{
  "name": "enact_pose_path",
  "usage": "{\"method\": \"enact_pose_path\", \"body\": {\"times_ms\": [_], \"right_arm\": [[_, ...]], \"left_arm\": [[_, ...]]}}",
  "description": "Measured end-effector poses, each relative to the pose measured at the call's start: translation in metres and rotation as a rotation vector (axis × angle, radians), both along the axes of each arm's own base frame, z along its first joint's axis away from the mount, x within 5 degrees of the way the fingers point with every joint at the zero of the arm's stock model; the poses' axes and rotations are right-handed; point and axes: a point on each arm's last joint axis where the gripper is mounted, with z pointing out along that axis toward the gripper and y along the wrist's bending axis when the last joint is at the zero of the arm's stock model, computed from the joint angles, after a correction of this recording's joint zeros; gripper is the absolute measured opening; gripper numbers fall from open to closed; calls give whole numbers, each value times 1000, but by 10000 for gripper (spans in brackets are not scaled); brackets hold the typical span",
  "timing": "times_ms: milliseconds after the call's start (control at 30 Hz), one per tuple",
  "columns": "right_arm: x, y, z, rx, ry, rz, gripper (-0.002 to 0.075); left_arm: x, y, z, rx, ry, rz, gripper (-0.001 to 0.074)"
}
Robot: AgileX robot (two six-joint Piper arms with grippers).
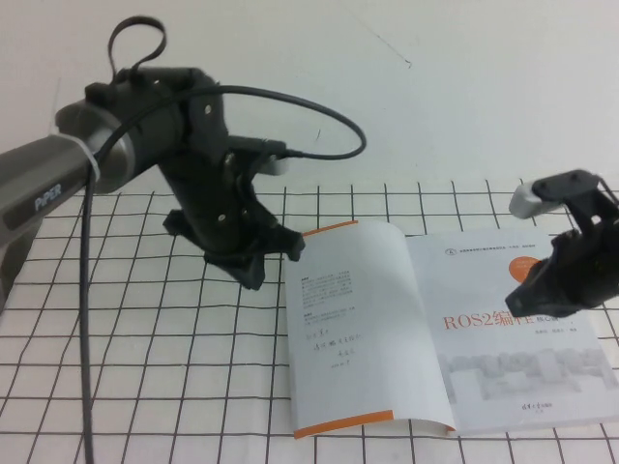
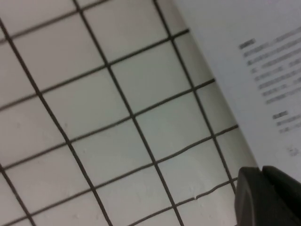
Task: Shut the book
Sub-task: 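Close the open booklet and leave it lying on the table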
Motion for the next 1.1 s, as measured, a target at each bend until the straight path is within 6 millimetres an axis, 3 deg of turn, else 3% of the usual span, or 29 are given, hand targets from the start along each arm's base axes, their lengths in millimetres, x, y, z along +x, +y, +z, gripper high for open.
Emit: {"method": "enact_pose_path", "body": {"times_ms": [133, 267, 600, 1100], "right_arm": [[-4, -1, -27, -6, 47, -23, -3], [-1, 0, -41, 0, 71, -34, -3], [-1, 7, -49, 3, 78, -1, -3], [-1, 7, -49, -1, 70, 9, -3]], "left_arm": [[1, 21, -32, -120, 87, 93, -4], [-3, 24, -55, -197, 103, 138, -4], [4, 19, -98, -196, 123, 181, -4], [10, 8, -104, -336, 103, 172, -4]]}}
